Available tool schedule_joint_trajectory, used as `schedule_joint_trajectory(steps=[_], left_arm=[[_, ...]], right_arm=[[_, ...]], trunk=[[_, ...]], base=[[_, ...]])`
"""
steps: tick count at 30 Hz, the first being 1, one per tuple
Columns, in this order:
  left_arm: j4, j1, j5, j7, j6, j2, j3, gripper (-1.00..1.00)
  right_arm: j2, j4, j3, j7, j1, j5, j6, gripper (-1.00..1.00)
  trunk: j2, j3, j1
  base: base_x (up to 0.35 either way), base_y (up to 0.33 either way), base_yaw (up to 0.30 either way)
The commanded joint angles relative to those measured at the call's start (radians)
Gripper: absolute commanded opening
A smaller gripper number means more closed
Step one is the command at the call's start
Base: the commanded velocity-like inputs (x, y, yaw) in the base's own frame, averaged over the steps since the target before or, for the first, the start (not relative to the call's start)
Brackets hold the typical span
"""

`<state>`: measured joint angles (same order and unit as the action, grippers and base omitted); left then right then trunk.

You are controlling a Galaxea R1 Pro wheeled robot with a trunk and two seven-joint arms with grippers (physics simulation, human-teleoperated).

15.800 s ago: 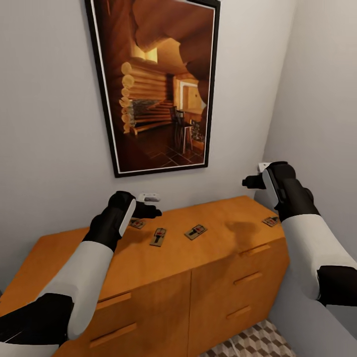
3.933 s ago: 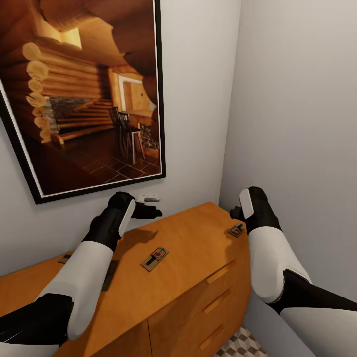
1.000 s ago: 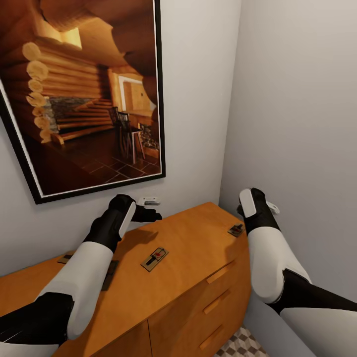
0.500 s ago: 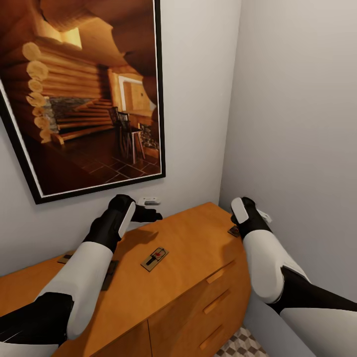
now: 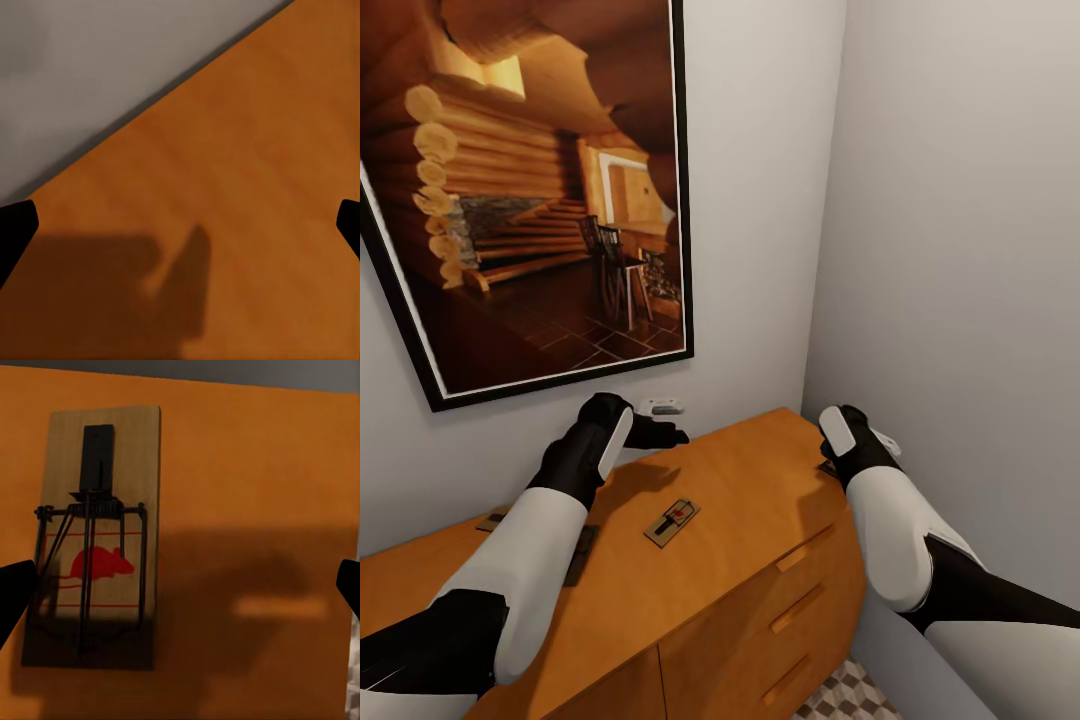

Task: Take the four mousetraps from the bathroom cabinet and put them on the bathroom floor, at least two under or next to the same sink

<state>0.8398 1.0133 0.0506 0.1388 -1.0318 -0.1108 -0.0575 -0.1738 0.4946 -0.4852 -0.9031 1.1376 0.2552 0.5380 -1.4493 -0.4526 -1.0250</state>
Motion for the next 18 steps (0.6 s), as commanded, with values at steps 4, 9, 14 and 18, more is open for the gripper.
schedule_joint_trajectory(steps=[4,9,14,18], left_arm=[[-0.001,0.001,0.006,-0.002,-0.004,0.0,-0.001,1.0],[-0.003,0.001,0.006,-0.002,-0.004,0.0,-0.001,1.0],[-0.005,0.001,0.006,-0.002,-0.004,0.0,-0.001,1.0],[-0.006,0.001,0.006,-0.002,-0.004,0.0,-0.001,1.0]], right_arm=[[-0.001,0.0,-0.002,-0.005,0.001,0.003,0.005,1.0],[-0.001,-0.002,0.0,-0.005,0.001,0.003,0.004,1.0],[-0.001,-0.002,0.01,-0.005,0.001,0.004,0.004,1.0],[-0.001,-0.002,0.035,-0.006,0.001,0.004,0.004,1.0]], trunk=[[-0.001,-0.001,0.0],[-0.001,-0.001,0.0],[-0.001,-0.001,0.0],[-0.001,-0.001,0.0]], base=[[0.0,0.0,0.0],[0.0,0.0,0.0],[0.0,0.0,0.0],[0.0,0.0,0.0]])
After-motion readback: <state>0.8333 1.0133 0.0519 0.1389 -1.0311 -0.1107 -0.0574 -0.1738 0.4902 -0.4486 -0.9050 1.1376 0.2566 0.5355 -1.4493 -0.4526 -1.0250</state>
